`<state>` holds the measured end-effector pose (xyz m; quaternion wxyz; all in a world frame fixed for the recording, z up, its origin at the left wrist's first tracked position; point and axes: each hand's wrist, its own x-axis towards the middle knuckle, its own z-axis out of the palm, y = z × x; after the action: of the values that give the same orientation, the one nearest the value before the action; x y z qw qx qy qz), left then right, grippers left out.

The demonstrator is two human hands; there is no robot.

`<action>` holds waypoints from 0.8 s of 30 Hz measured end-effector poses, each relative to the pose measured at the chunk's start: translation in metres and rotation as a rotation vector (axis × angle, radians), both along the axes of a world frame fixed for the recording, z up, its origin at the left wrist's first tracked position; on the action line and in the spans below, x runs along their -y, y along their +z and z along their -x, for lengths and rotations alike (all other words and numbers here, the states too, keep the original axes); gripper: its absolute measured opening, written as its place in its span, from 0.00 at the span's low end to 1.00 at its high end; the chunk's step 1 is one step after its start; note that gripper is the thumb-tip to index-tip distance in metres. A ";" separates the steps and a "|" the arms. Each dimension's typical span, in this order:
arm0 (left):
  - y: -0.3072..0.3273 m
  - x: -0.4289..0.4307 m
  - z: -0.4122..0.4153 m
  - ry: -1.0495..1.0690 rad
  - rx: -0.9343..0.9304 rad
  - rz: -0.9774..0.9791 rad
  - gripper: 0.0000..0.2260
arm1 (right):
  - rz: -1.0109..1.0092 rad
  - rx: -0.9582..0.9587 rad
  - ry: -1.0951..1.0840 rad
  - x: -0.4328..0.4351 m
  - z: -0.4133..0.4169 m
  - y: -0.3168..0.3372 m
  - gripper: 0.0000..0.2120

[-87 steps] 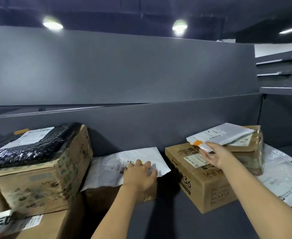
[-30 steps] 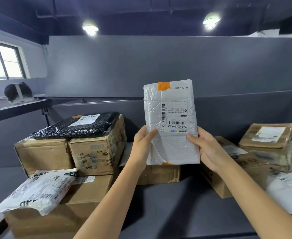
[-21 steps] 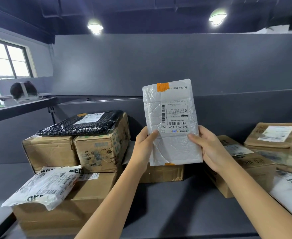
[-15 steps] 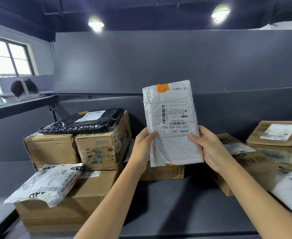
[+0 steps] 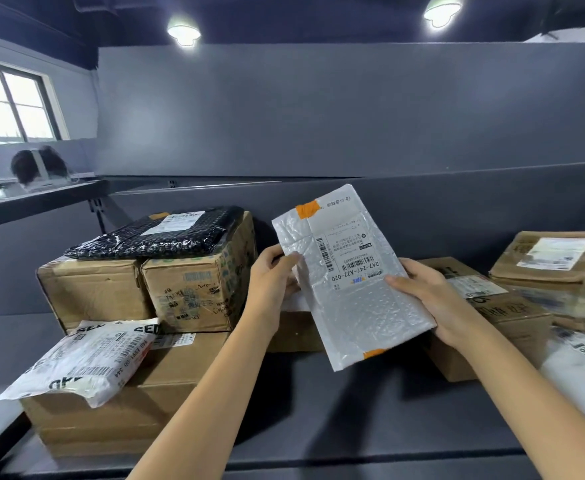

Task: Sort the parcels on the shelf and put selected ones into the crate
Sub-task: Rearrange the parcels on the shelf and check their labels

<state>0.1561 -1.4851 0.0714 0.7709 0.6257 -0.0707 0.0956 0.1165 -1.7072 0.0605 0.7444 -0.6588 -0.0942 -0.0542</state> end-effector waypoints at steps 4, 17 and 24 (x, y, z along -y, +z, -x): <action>0.003 0.002 -0.004 0.018 0.002 0.007 0.08 | 0.012 -0.005 0.027 0.010 0.001 -0.002 0.13; -0.008 -0.014 -0.008 -0.191 -0.076 0.023 0.14 | 0.241 -0.026 -0.123 0.049 -0.006 0.006 0.09; -0.029 -0.008 -0.012 -0.040 -0.205 -0.040 0.05 | 0.042 -0.132 -0.192 0.053 -0.015 0.007 0.10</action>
<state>0.1677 -1.4768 0.0429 0.7633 0.6459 -0.0058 0.0142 0.1310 -1.7602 0.0673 0.7263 -0.6825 0.0174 -0.0797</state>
